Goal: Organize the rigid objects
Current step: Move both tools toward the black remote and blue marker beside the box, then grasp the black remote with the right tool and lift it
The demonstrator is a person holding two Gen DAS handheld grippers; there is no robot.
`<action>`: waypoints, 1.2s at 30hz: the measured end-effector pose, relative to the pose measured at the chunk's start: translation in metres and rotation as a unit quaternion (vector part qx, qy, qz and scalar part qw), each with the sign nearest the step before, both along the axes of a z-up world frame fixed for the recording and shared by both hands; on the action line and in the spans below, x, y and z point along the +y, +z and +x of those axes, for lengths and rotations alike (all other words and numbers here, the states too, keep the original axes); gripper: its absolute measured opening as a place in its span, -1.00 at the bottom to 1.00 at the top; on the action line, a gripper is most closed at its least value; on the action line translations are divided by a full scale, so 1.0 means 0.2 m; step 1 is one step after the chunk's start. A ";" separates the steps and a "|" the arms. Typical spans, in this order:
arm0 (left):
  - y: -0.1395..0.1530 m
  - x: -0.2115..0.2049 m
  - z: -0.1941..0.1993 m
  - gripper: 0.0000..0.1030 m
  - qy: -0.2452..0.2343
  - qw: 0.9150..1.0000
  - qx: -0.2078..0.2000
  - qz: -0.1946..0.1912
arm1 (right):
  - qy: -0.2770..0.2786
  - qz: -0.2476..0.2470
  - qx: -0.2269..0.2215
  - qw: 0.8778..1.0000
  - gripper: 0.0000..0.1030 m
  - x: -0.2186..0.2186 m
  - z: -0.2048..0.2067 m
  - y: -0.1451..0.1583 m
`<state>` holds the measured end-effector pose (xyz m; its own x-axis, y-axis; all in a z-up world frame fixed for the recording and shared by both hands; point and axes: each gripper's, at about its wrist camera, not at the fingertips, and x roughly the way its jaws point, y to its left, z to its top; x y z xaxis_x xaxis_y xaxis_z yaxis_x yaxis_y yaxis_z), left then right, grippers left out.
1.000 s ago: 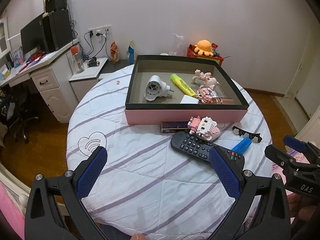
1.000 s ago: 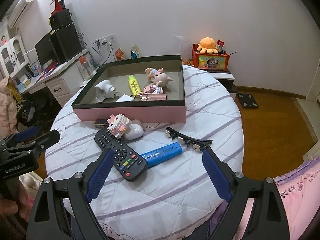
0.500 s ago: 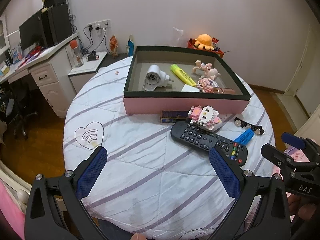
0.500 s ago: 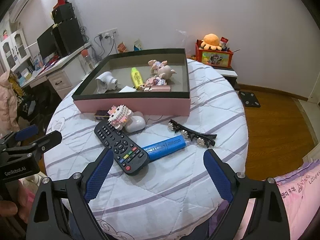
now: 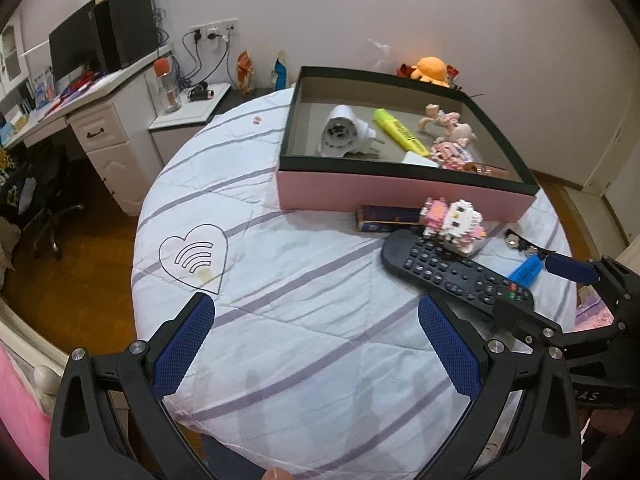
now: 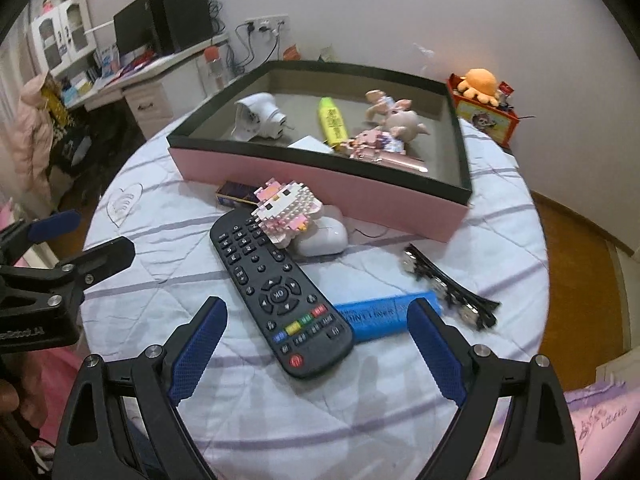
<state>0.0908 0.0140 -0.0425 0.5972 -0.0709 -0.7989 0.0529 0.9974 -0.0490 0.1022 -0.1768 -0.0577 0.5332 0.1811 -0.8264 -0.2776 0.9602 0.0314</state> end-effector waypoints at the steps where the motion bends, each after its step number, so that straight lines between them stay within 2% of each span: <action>1: -0.01 0.01 0.01 1.00 0.003 1.000 0.002 0.000 | 0.004 -0.004 0.002 1.000 0.80 0.01 0.01 -0.01; 11: -0.12 0.07 0.11 1.00 0.011 1.000 0.026 -0.001 | 0.064 -0.050 0.037 0.996 0.75 0.18 0.15 -0.17; 13: -0.13 0.06 0.12 1.00 0.008 1.000 0.029 -0.001 | 0.072 -0.047 0.045 0.995 0.37 0.20 0.16 -0.20; 16: -0.14 0.05 0.14 1.00 0.005 1.000 0.030 -0.002 | 0.083 -0.029 0.043 0.995 0.13 0.20 0.14 -0.18; 21: -0.13 0.02 0.12 1.00 -0.003 1.000 0.026 0.000 | 0.087 0.003 0.045 0.995 -0.12 0.17 0.10 -0.15; 30: -0.09 -0.07 0.08 1.00 -0.021 1.000 0.017 -0.001 | 0.064 0.066 0.035 0.995 -0.14 0.00 -0.01 -0.08; 36: -0.09 -0.17 0.09 1.00 -0.048 0.999 0.020 -0.011 | 0.048 0.073 0.035 0.996 -0.14 -0.07 -0.04 -0.05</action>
